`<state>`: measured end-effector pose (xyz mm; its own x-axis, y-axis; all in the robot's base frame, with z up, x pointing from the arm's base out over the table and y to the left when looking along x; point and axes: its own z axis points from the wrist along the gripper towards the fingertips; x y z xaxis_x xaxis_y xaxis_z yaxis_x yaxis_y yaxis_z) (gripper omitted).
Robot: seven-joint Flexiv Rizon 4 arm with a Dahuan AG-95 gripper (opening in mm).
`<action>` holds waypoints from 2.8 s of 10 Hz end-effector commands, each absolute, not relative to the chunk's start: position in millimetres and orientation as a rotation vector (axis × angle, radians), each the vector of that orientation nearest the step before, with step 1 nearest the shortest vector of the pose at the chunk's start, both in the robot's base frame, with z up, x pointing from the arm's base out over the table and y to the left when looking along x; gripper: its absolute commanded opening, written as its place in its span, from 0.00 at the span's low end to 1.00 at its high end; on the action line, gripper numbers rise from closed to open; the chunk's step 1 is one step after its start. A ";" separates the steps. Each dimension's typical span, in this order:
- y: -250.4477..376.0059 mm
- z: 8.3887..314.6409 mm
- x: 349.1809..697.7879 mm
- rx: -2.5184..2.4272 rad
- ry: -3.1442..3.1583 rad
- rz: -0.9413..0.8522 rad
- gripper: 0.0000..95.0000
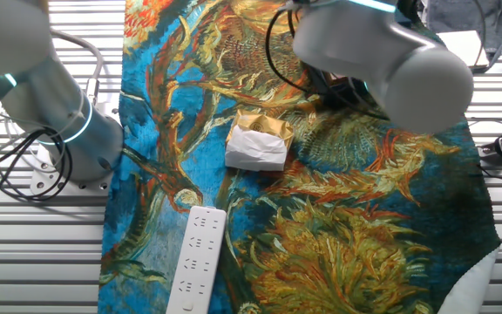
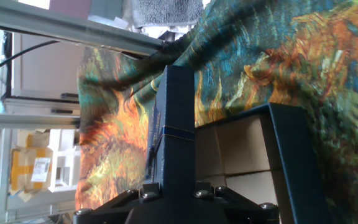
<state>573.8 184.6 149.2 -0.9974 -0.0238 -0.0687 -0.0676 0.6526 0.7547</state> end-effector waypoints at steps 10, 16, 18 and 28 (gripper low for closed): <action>154.7 162.0 562.0 -0.103 2.815 1.311 0.00; 146.9 166.1 557.9 -0.125 2.806 1.319 0.00; 142.2 169.1 555.2 -0.134 2.808 1.324 0.00; 138.5 164.1 557.9 -0.140 2.789 1.343 0.00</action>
